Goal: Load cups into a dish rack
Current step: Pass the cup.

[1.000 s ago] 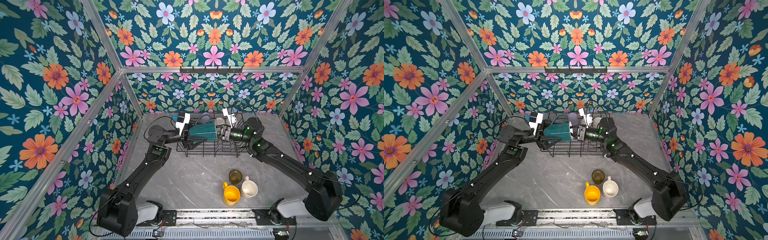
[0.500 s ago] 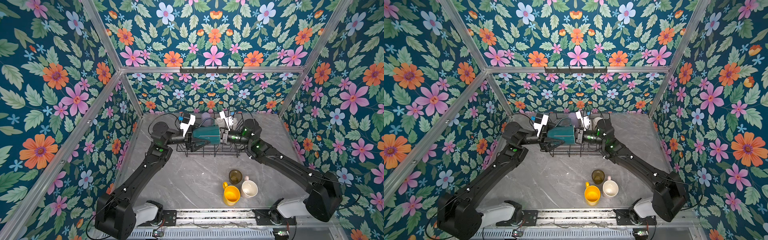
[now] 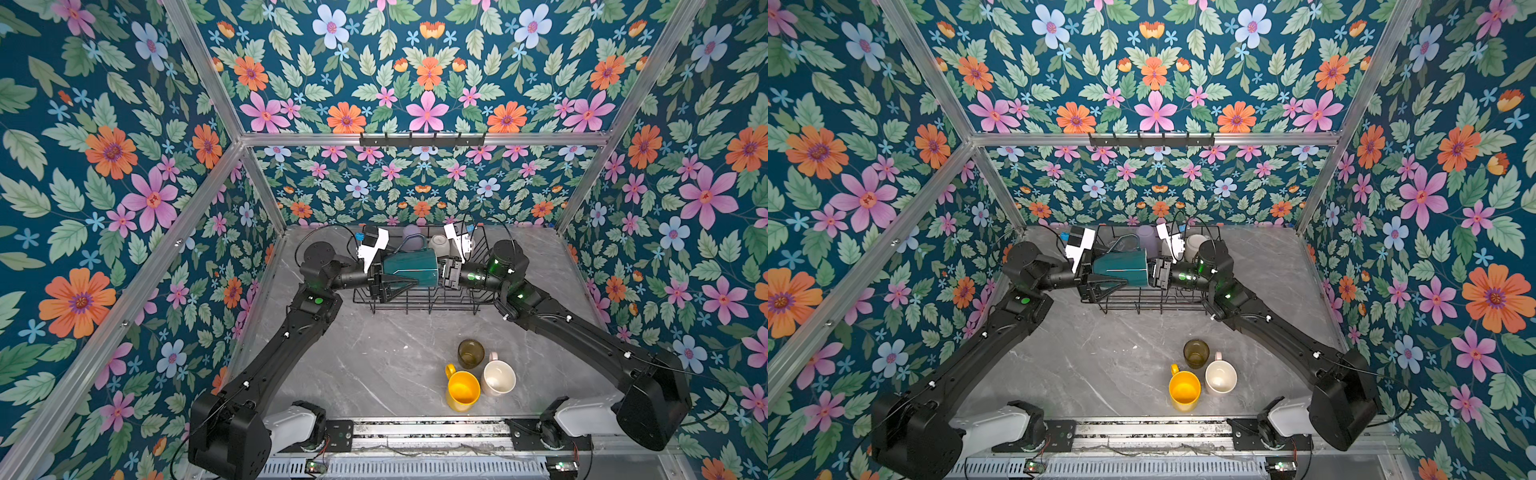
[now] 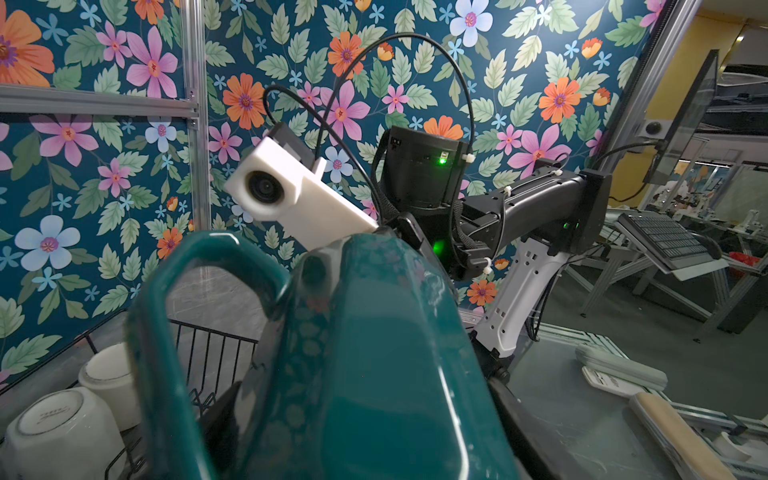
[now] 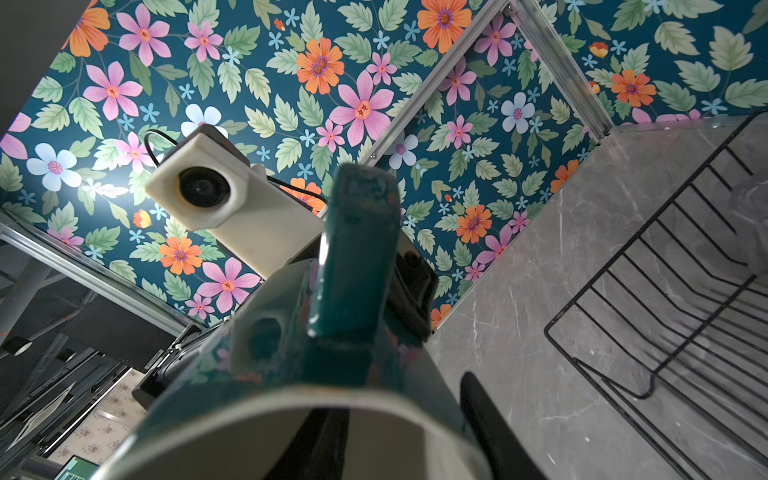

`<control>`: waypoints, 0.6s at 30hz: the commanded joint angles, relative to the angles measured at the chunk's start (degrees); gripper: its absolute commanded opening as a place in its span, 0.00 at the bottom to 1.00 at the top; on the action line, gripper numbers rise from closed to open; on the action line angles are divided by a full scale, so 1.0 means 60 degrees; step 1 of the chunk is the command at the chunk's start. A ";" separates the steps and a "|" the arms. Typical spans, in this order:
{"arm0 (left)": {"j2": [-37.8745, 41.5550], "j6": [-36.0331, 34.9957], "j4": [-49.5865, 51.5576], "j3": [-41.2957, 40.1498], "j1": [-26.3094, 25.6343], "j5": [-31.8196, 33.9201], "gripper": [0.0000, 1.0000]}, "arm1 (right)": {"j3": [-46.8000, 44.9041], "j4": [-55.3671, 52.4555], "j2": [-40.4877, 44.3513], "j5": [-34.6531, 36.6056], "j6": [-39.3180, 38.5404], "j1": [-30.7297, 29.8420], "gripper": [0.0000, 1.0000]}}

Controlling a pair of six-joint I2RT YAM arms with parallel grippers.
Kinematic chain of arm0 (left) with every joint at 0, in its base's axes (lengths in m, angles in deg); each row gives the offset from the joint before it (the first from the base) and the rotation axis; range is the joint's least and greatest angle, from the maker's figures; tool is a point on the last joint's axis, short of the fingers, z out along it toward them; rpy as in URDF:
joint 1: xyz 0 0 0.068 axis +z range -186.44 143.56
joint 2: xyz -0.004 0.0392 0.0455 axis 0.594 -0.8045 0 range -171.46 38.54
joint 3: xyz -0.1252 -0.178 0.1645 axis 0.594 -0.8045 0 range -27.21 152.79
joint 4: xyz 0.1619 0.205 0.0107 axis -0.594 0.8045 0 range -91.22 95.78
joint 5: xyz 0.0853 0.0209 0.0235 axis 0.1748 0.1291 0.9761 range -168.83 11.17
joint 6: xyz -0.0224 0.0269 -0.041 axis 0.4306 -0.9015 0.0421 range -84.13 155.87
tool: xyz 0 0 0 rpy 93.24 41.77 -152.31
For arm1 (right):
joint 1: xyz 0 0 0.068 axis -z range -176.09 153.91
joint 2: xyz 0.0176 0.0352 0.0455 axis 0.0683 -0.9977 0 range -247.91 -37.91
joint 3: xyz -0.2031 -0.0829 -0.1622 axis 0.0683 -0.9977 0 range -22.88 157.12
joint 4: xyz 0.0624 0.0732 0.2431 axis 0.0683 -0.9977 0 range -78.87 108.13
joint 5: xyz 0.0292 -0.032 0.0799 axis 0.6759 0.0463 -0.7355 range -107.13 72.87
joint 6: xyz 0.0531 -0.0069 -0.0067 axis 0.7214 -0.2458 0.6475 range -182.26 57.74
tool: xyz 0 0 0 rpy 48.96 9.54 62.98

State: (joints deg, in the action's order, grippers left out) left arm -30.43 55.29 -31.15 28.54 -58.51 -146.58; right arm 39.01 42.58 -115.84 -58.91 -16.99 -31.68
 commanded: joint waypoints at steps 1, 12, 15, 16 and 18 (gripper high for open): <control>0.0025 -0.0027 -0.0544 0.0126 0.0131 0.1535 0.00 | -0.0074 0.0076 0.0154 -0.0522 -0.0154 -0.0007 0.46; -0.0015 -0.1185 0.1815 0.0898 0.0316 0.2881 0.00 | -0.1000 -0.0833 0.1284 0.0369 -0.0189 0.0843 0.67; -0.0097 -0.1730 0.3025 0.1335 0.0320 0.3594 0.00 | -0.1063 -0.2432 0.1903 0.1511 -0.0776 0.1075 0.75; -0.0145 -0.1895 0.3457 0.1508 0.0317 0.3908 0.00 | -0.1006 -0.3211 0.2138 0.2133 -0.1072 0.1095 0.78; -0.0269 -0.2109 0.4343 0.1858 0.0319 0.4572 0.00 | -0.0945 -0.4478 0.2559 0.3187 -0.1507 0.1093 0.82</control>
State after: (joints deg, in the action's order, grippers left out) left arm -31.70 46.85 -11.52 37.65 -56.56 -127.54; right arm 32.85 27.65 -102.66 -49.62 -20.88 -25.28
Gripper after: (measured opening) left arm 0.814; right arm 0.821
